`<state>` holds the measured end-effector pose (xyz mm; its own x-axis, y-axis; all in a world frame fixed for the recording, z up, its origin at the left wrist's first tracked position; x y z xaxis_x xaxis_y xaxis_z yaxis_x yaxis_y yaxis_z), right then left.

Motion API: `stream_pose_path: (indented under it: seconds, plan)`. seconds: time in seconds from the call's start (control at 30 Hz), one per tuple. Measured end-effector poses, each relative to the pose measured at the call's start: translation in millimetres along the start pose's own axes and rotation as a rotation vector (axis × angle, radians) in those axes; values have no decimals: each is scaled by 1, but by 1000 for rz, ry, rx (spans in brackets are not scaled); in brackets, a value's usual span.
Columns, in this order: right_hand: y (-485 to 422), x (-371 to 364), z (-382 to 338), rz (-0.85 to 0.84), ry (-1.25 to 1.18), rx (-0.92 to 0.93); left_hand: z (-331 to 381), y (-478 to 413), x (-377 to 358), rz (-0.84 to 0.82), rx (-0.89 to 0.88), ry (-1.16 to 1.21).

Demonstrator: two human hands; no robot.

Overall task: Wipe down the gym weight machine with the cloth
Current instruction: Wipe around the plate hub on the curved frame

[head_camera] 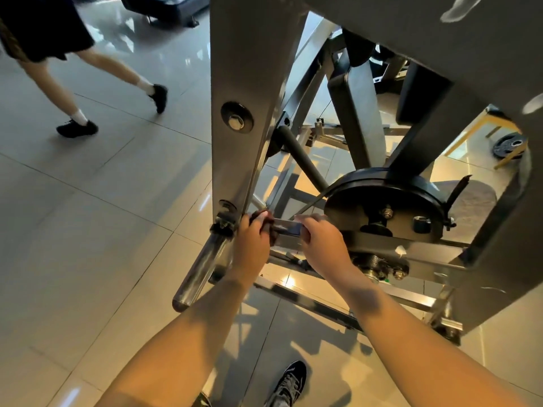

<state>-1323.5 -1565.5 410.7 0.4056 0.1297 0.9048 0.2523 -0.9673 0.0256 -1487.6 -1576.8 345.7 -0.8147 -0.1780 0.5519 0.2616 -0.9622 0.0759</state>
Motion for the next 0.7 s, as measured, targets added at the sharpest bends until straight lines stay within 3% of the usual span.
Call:
stream_pose_path:
  seconds: [0.23, 0.37, 0.47, 0.57, 0.7]
  plan:
    - [10, 4, 2, 71, -154, -93, 41, 35, -28, -155, -131, 44]
    - [12, 3, 0, 68, -143, -173, 22, 14, -6, -140, -52, -44]
    - [15, 1, -9, 101, -97, -190, 35, 15, 5, -113, 21, 57]
    - [13, 2, -15, 150, -130, -238, 45, 26, 1, -231, -21, 58]
    - [20, 1, -20, 201, -157, -283, 53, 21, 5, -484, -87, 230]
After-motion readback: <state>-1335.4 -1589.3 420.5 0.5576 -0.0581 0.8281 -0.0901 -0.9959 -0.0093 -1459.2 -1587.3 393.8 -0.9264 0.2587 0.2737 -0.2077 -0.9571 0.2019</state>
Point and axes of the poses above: each hand's wrist, its own y-axis away from the middle knuckle, its own x-axis out of the back of the hand, z = x × y, the point moved 2 cm from there along -y, towards the middle knuckle, and after that the axes turned 6 degrees about y, right-handed, at the moved point
